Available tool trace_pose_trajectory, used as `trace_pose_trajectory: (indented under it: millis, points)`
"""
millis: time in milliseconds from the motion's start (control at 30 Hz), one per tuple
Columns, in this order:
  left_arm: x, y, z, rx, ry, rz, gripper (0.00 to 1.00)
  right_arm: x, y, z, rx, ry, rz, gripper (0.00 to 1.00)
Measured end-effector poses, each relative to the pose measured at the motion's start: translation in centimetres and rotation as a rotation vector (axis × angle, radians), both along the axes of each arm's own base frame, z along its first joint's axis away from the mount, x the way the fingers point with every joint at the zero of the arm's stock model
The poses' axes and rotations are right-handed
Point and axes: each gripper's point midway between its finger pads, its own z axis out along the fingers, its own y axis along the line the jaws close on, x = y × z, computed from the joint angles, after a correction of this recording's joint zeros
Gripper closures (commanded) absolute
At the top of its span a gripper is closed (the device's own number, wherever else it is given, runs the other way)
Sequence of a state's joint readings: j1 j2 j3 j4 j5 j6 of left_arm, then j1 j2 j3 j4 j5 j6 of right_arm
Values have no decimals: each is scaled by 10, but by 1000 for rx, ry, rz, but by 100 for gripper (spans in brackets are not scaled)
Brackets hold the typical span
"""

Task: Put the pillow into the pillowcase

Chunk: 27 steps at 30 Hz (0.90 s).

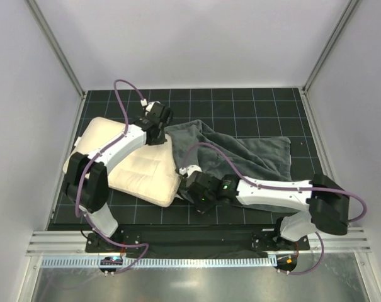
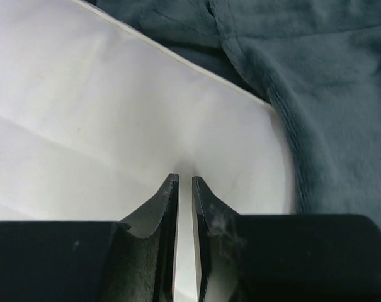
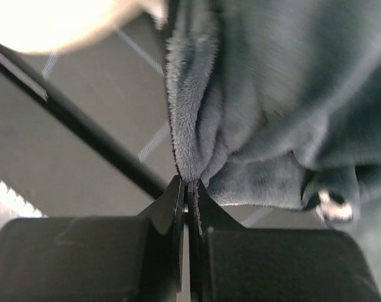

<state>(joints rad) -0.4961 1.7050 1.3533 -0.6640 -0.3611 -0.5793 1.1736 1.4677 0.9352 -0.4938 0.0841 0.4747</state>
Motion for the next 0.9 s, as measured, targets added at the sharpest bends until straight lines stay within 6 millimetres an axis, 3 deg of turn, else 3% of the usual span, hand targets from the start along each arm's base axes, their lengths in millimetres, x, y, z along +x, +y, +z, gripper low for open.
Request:
trace_pose_trajectory:
  millis: [100, 167, 200, 233, 267, 333, 400, 500, 600, 667, 733, 900]
  points:
    - [2, 4, -10, 30, 15, 17, 82, -13, -20, 9, 37, 20, -16, 95]
    - [2, 3, -18, 37, 31, 18, 74, -14, -23, 21, 81, 11, -30, 69]
    - [1, 3, -19, 41, 34, 17, 69, -14, -23, 27, 99, 8, -36, 64]
    - [0, 3, -19, 46, 34, 18, 62, -14, -23, 28, 104, 7, -39, 58]
    - [0, 3, -18, 50, 30, 17, 45, -14, -24, 28, 94, 10, -42, 50]
    - [-5, 3, -12, 55, 21, 9, 24, -14, -29, 21, 55, 15, -47, 46]
    - [-16, 2, -1, 46, 9, -4, 16, -13, -33, 16, 17, 11, -54, 42]
    - [-41, -2, 23, 16, -19, -45, 9, -6, -31, 24, 2, -14, -61, 38]
    - [-69, -8, 50, -19, -57, -100, 5, 7, -15, 41, 29, -57, -60, 30]
    - [-88, -13, 57, -43, -62, -140, 3, 17, -5, 48, 37, -82, -60, 27]
    - [-108, -17, 50, -52, -33, -177, 2, 28, 5, 50, 30, -105, -71, 26]
    - [-151, -18, 7, 16, 98, -243, 2, 56, 6, 31, -44, -127, -131, 27]
